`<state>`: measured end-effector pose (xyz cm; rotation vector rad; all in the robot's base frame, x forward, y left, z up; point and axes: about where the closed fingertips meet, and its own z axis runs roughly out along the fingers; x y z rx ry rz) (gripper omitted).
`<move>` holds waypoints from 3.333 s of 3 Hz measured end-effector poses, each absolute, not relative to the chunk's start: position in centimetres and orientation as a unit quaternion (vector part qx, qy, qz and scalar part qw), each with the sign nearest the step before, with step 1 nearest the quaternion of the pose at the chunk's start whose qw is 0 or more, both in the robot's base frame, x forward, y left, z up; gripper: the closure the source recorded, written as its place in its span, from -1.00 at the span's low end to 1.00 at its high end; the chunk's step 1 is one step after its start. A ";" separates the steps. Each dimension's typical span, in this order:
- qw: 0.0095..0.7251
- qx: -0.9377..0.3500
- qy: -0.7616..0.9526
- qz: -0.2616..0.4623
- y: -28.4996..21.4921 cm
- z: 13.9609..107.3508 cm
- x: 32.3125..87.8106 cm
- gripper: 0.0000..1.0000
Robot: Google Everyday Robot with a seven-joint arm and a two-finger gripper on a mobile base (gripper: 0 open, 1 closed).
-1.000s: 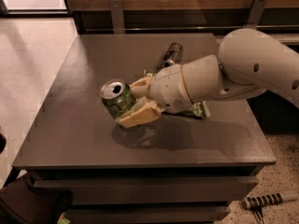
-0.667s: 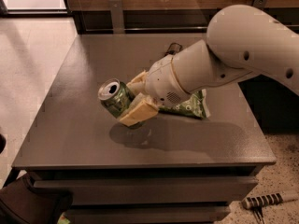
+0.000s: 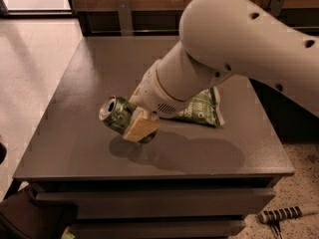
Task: Knock green can over
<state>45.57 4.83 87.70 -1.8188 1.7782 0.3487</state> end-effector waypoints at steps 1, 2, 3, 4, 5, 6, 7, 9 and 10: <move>0.242 -0.687 0.681 0.076 5.0 86.9 45.4 1.00; 0.208 -0.694 0.688 0.041 5.3 85.7 45.9 1.00; 0.185 -0.702 0.687 0.015 6.3 84.1 46.9 1.00; 0.177 -0.710 0.681 0.019 7.5 82.5 47.6 0.95; 0.177 -0.710 0.681 0.019 7.5 82.5 47.6 0.55; 0.178 -0.711 0.680 0.018 7.5 82.7 47.5 0.06; 0.179 -0.711 0.680 0.016 7.5 82.8 47.4 -0.42; 0.181 -0.711 0.679 0.014 7.5 83.0 47.3 -1.00; 0.181 -0.711 0.679 0.014 7.5 83.0 47.3 -1.00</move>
Offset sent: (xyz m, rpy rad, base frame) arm 0.0122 0.0069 -0.0358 -0.3645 -0.0074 -0.0585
